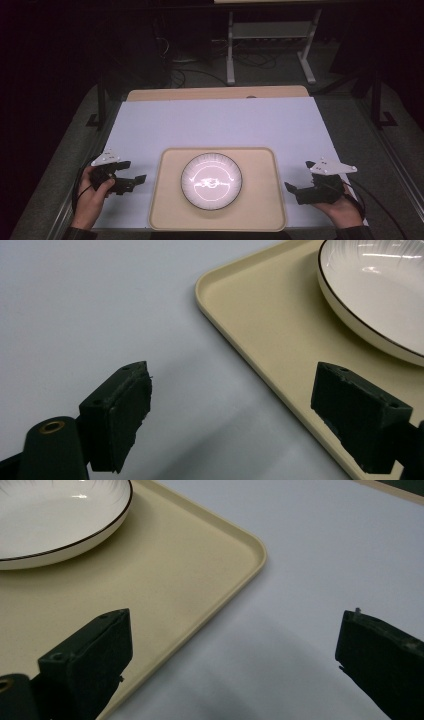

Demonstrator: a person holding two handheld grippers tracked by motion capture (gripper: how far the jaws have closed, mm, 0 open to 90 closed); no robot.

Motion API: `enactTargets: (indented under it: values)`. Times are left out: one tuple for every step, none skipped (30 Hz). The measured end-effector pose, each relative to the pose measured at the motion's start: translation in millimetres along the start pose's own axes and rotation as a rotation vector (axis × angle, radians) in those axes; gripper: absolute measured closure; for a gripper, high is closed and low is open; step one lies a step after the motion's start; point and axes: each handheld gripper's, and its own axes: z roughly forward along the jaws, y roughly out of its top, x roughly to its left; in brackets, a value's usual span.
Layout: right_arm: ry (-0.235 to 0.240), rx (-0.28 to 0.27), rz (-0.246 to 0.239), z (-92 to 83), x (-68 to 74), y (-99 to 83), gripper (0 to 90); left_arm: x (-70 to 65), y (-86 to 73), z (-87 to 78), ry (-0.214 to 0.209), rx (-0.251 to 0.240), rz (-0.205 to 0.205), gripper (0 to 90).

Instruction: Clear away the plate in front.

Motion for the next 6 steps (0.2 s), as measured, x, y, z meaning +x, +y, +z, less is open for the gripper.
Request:
enactTargets:
  values:
    - [0.000,0.000,0.000,0.1,0.1,0.0,1.0,-0.2,0.1,0.4,0.001,-0.001,0.001,15.5]
    - [0.000,0.000,-0.001,0.1,0.2,0.0,1.0,-0.3,0.1,0.6,-0.001,-0.001,0.000,15.6]
    - [0.000,-0.001,-0.001,0.1,0.2,0.0,1.0,-0.3,0.1,0.8,-0.001,-0.002,-0.001,15.6]
    - [0.001,-0.001,0.000,0.0,0.3,0.0,1.0,-0.2,0.1,0.8,0.001,0.000,0.001,15.5]
    - [0.001,-0.003,-0.001,0.1,0.2,0.0,1.0,0.0,0.1,1.1,0.002,0.000,0.002,15.6]
    - [0.001,-0.005,0.000,0.2,0.1,-0.1,1.0,0.5,0.0,1.6,0.003,0.001,0.002,15.6]
